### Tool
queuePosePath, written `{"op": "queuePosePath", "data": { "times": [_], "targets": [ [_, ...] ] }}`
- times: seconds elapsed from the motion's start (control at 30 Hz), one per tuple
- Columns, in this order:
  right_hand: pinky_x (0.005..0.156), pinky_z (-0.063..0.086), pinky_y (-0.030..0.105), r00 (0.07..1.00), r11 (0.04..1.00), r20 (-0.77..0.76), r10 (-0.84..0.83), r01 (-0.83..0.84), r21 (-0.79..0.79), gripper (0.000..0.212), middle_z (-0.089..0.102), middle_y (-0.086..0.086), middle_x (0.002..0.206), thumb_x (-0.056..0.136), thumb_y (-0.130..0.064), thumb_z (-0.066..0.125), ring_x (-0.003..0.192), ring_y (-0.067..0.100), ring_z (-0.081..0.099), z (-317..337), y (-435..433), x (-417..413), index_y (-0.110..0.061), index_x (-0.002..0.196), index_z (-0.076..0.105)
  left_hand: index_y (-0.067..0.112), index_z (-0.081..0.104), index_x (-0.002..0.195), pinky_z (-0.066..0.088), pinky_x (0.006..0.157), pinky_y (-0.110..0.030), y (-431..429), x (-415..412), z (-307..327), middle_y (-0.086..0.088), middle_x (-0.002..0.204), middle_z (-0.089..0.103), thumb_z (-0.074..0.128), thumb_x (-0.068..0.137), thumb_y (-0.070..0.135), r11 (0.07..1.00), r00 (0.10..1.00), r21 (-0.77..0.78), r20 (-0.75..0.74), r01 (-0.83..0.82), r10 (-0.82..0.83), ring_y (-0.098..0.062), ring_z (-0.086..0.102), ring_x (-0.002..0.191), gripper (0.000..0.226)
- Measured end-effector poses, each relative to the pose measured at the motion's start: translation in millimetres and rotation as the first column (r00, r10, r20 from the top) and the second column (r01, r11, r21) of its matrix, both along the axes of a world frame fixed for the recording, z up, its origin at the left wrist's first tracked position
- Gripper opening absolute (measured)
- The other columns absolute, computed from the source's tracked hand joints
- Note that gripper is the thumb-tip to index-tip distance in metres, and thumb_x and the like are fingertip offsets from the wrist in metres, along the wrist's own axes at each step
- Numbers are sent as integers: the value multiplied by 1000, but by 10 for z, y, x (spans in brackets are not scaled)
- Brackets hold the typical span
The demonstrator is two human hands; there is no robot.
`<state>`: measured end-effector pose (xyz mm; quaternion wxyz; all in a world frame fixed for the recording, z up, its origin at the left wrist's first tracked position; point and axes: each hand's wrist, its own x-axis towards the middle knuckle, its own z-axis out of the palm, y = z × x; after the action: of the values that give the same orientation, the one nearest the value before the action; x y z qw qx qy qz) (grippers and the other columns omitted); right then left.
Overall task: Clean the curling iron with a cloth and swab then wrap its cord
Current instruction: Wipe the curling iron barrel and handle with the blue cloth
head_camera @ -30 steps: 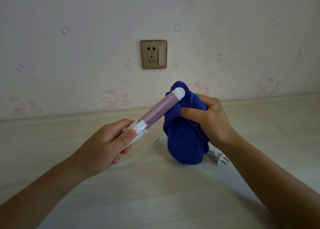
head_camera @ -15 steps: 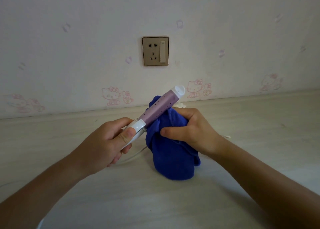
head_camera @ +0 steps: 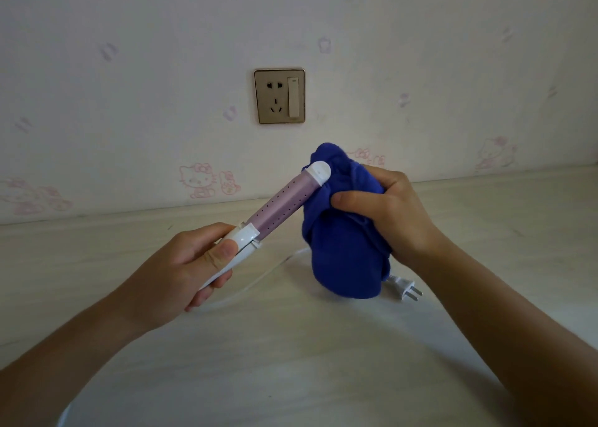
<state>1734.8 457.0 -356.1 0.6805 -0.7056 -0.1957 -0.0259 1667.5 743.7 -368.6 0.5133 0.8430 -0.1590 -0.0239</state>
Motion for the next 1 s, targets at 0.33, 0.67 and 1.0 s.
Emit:
{"op": "queuePosePath", "data": {
  "times": [0.33,0.67,1.0],
  "targets": [
    [74,62,31,989,989,-25,146,-147,-12,16,77,7,94,85,-15,77,87,24,76,-48,108,-85,-17,100,77,25,67,111,35,46,-33,-35,-21,47,-4,69,55,47,96,52,1000,999,17,28,17,-17,-18,41,48,37],
    [84,64,41,972,969,-74,223,-230,-92,27,76,9,104,89,-4,75,96,27,74,-183,360,-217,-13,115,74,24,65,103,36,43,-29,-25,-30,72,1,64,55,44,95,48,997,999,69,36,-18,15,-15,39,46,32],
    [74,63,35,993,990,49,105,-100,-99,11,76,8,90,85,-12,76,85,28,74,-103,263,-189,-17,95,76,29,68,103,37,44,-28,-79,-11,81,-3,67,54,45,95,51,1000,998,26,54,-9,8,-14,41,47,33]
  ]
}}
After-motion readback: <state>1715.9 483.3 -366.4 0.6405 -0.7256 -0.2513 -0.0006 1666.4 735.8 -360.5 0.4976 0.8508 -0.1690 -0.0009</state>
